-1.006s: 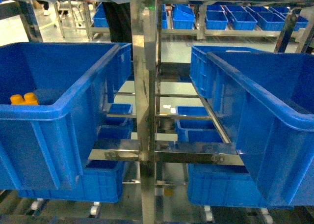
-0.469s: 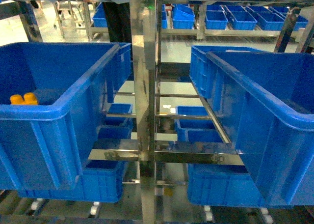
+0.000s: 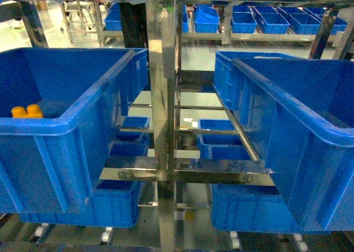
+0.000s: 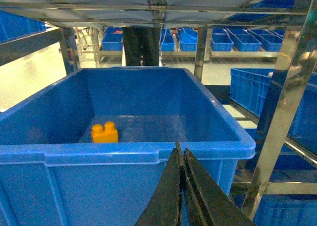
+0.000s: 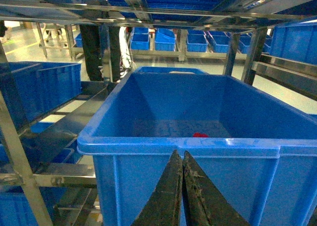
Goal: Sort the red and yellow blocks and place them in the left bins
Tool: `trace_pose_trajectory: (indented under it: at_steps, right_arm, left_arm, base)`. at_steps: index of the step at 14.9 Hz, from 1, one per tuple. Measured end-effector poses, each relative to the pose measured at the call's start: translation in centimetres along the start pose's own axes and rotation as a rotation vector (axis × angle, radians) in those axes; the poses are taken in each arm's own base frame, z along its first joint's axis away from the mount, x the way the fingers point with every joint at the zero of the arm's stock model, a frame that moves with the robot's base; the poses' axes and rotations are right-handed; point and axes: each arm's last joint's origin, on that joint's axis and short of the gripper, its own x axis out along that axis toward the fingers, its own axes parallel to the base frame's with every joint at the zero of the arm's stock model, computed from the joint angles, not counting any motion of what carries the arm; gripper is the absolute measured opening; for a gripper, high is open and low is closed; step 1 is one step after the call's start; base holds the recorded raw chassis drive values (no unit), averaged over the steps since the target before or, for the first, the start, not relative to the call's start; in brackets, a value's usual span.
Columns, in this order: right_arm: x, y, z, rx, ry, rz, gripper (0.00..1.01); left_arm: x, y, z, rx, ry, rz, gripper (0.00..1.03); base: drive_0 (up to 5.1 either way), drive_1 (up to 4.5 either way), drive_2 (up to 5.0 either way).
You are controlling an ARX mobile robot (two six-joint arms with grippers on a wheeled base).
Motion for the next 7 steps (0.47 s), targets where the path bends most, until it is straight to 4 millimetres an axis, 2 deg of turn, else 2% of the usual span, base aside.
trace_pose_trajectory:
  at_steps: [4,6,7]
  right_arm:
    - [-0.5,0.0,0.0,0.0,-0.001,0.0,0.02]
    - [-1.6,0.0,-0.4,0.0,0.022,0.002,0.02]
    - [-1.6,0.0,-0.1,0.0,-0.005,0.0,0.02]
  left_arm:
    - [-0.6,0.0,-0.1,0.0,0.004,0.0,0.02]
    - [-0.9,0.0,-0.2,0.0,0.018,0.001,0.02]
    - [-1.6,0.0,-0.8,0.0,0.061,-0.004,0.02]
  base:
    - [0.0,0.0,0.0]
    - [0.0,0.0,0.0]
    - [0.0,0.0,0.0]
